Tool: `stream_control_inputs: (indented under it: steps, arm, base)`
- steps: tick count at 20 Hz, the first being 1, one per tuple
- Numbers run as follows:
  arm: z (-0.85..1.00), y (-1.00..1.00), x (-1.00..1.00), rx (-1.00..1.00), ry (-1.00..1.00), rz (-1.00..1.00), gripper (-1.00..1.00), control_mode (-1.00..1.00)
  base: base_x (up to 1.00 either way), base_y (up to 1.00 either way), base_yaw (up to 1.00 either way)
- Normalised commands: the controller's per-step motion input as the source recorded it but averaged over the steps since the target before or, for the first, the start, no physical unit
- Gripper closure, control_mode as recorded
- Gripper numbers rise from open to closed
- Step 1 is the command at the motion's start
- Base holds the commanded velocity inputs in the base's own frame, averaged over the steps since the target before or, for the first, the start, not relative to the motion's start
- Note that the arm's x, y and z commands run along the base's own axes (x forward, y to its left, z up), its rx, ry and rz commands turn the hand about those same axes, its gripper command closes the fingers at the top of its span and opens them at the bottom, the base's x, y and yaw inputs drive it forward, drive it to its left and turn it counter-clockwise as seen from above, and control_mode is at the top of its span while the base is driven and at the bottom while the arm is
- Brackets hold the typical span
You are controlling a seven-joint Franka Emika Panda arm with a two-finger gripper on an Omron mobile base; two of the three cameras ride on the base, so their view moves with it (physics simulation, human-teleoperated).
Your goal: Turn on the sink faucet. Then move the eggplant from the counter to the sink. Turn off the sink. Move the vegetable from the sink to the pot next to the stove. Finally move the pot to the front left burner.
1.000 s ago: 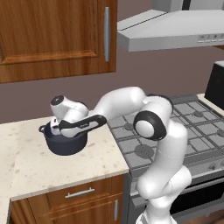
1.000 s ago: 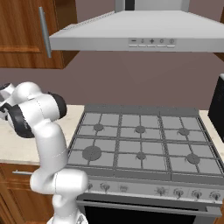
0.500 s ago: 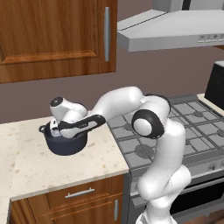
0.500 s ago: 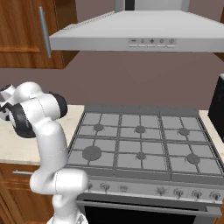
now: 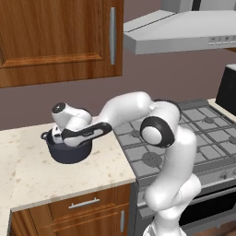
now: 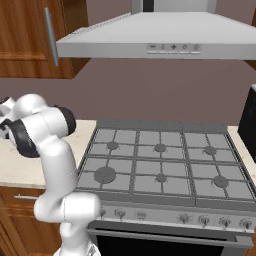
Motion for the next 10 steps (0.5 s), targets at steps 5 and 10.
stream_control_inputs:
  steps: [5, 10]
  arm:
    - [0.47, -0.17, -0.09, 0.04, -0.14, 0.0, -1.0, -1.0]
    - [0.63, -0.3, -0.09, 0.1, -0.13, 0.0, -1.0, -1.0]
  base:
    - [0.0, 0.0, 0.0]
    - [0.0, 0.0, 0.0]
